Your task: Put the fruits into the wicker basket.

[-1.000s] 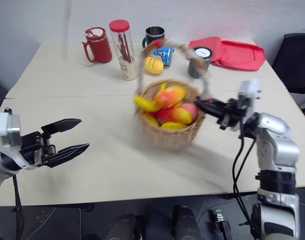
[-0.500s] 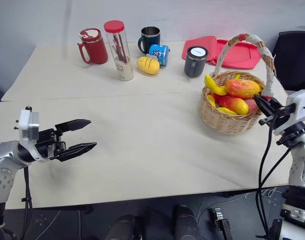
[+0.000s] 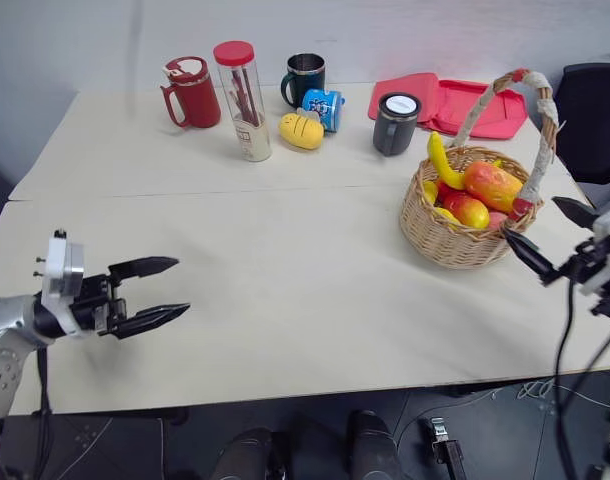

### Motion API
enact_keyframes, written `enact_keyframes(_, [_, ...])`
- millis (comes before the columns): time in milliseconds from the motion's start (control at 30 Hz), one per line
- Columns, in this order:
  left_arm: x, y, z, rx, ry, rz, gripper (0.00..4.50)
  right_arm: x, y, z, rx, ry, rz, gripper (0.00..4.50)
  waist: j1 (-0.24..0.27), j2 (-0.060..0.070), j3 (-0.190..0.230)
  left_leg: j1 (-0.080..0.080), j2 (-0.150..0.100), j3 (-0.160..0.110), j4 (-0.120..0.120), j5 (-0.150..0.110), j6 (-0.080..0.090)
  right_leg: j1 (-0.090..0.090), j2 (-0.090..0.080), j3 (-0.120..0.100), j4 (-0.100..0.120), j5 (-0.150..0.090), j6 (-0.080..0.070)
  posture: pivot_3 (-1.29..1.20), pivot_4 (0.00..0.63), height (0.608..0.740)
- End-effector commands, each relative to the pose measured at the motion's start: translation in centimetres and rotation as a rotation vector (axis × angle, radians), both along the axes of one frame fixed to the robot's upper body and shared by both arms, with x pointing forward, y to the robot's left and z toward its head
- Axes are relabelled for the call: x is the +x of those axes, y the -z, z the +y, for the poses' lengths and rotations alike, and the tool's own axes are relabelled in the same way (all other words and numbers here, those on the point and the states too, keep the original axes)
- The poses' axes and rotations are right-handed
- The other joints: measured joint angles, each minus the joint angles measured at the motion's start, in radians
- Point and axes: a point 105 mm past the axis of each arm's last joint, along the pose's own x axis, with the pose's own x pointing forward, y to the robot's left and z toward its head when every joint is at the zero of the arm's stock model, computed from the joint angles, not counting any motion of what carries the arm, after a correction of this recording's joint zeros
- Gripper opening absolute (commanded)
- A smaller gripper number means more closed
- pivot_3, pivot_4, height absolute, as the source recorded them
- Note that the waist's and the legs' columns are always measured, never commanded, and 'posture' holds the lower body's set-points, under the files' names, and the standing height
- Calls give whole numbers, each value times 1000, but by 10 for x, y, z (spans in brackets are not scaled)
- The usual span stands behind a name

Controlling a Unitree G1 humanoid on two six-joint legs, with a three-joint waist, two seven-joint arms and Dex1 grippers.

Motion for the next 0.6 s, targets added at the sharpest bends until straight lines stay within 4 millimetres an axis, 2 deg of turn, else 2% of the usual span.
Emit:
enact_keyframes(33, [-4, -1, 15, 54, -64, -48, 4500, -14, -8, 7, -106, -127, 31, 4488, -1, 0, 0, 1, 0, 0, 0, 0, 0, 1, 0, 0, -1, 0, 0, 0, 150, 740])
enact_keyframes(100, [-5, 3, 21, 82, -109, -67, 4500, -23, 2, 23, -148, -263, 111, 4488, 1, 0, 0, 3, 0, 1, 0, 0, 0, 2, 0, 0, -2, 0, 0, 0, 150, 740])
enact_keyframes(233, [-8, 11, 24, 119, -173, -83, 4500, -32, 35, 77, -167, -550, 217, 4488, 0, 0, 0, 4, 0, 0, 0, 0, 0, 3, -2, 0, -3, 0, 0, 0, 150, 740])
enact_keyframes(400, [-15, 21, 17, 148, -218, -102, 4500, -19, 70, 126, -134, -699, 191, 4488, 1, -1, 0, 4, -1, 0, 0, 0, 0, 3, -4, 0, -2, 0, 0, 0, 150, 740])
enact_keyframes(600, [-20, 20, 17, 155, -273, -141, 4500, 1, 82, 169, -67, -775, 136, 4488, 5, -1, 0, 4, -1, 0, 0, 0, 0, 2, -5, -1, -1, 0, 0, 0, 150, 740])
